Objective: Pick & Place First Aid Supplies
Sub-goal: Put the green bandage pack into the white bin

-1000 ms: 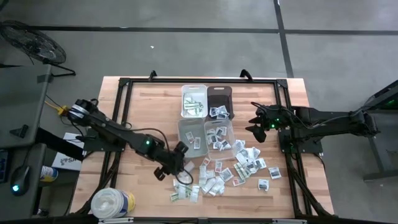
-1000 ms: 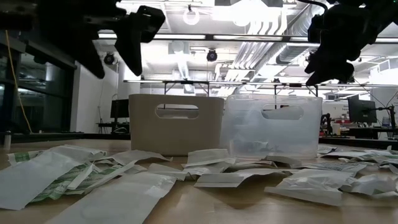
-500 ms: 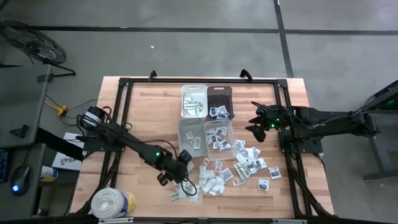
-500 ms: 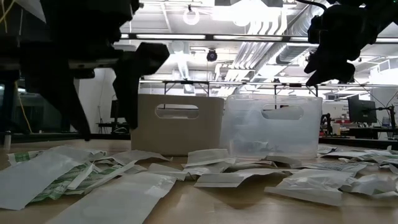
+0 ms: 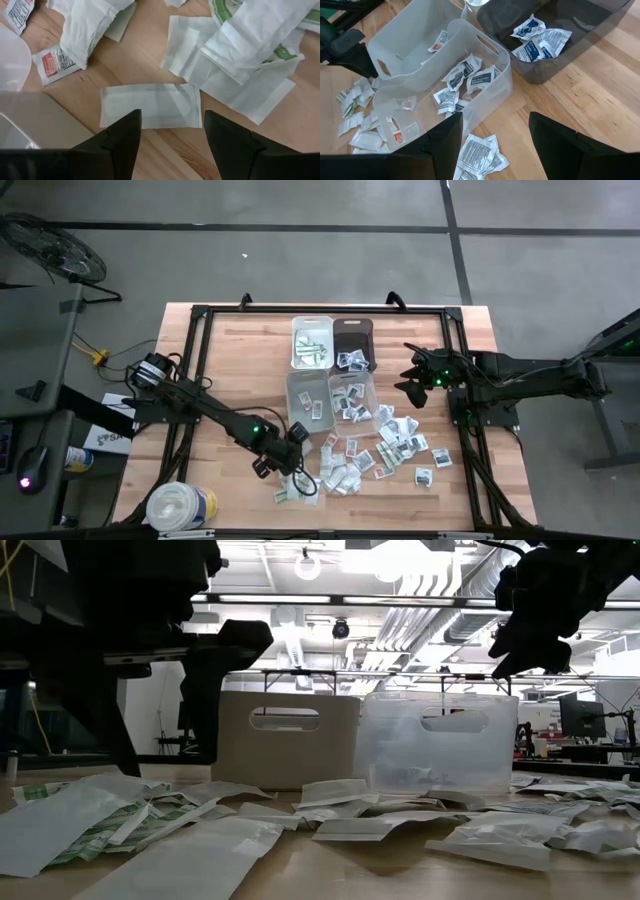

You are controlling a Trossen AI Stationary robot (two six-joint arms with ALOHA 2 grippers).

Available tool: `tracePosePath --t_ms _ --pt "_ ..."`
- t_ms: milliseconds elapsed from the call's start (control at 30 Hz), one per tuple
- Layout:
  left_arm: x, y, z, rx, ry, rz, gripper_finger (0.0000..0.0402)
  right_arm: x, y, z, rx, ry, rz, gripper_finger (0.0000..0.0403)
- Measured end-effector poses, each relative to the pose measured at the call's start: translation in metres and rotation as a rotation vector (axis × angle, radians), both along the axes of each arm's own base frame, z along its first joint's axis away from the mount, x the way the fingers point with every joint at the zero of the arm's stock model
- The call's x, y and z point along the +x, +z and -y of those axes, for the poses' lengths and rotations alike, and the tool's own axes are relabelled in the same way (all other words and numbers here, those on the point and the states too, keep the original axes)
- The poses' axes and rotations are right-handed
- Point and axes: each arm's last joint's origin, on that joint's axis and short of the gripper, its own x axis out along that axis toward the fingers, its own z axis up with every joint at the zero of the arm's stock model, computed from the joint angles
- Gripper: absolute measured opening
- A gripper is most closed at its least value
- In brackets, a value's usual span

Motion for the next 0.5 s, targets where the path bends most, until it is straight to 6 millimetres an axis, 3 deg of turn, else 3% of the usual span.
tracePosePath --t_ms 500 --pt "0.0001 0.0 -0.0007 0.077 -0.105 0.017 0.0214 0.0 0.0 0.0 0.0 0.0 0.0 0.0222"
